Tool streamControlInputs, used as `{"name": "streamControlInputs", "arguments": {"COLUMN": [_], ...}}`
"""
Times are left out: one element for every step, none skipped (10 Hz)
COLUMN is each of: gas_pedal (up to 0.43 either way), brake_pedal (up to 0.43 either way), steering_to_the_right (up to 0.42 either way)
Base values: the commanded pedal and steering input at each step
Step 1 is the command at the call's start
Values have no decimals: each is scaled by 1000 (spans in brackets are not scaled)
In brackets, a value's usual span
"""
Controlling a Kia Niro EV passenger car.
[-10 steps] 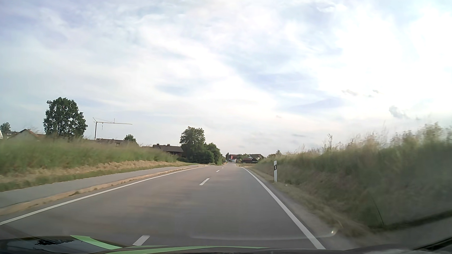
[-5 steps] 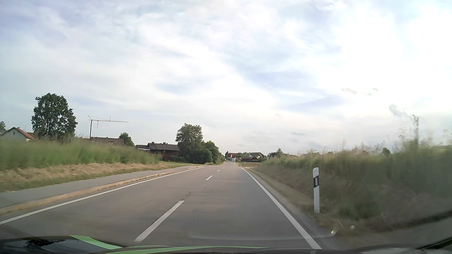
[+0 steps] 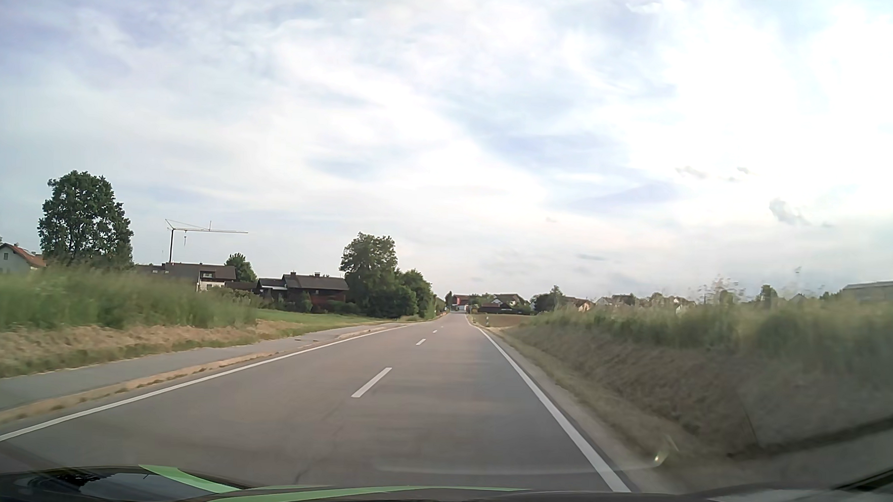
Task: Follow the waypoints while adhering to traffic rules and regulations
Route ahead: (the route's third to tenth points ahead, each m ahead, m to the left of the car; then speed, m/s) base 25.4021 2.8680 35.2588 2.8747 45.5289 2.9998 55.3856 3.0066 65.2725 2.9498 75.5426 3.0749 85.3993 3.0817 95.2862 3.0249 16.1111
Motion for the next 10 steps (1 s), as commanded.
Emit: {"name": "streamControlInputs", "arguments": {"gas_pedal": [157, 169, 169, 169, 169, 169, 169, 169, 169, 169], "brake_pedal": [0, 0, 0, 0, 0, 0, 0, 0, 0, 0], "steering_to_the_right": [-2, -2, -2, -2, -2, -3, -4, -5, -5, -5]}}
